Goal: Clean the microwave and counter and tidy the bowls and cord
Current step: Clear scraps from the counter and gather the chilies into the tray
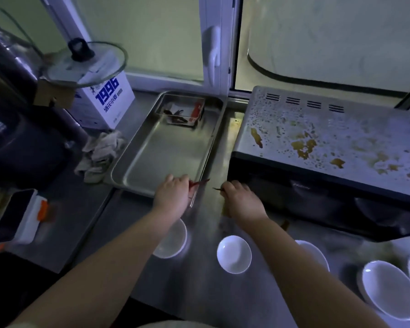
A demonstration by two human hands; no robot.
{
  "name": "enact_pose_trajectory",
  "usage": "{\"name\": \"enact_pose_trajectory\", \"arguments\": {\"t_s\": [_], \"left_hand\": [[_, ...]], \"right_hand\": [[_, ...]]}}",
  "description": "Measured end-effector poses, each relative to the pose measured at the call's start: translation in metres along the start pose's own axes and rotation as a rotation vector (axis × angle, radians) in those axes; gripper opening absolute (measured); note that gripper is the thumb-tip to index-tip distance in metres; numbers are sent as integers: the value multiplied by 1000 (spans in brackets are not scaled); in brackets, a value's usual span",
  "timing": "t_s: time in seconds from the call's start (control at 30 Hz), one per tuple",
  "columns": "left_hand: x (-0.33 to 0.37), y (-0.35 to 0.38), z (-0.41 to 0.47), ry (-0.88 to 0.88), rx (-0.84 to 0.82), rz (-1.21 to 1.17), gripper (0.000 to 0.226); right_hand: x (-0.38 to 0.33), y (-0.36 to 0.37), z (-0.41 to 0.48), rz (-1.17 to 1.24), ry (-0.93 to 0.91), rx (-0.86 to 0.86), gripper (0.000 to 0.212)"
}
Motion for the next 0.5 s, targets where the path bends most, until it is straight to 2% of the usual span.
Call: {"name": "enact_pose_trajectory", "arguments": {"t_s": [0.13, 0.23, 0.5], "left_hand": [[-40, 17, 28, 85, -24, -89, 30], [-67, 24, 38, 195, -43, -60, 37], [-131, 23, 44, 356, -154, -129, 39]], "right_hand": [[-26, 8, 22, 28, 55, 31, 20], [-53, 17, 33, -3, 106, 93, 17], [-119, 24, 50, 32, 304, 152, 24]]}}
Point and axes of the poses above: each hand's wrist, its own z-axis towards the middle knuckle, its own y-axis out of the palm, x = y × z, the point moved 6 cm from there along z, towards the middle knuckle, and after that the axes turned 9 degrees about y, right-handed, at the moved point
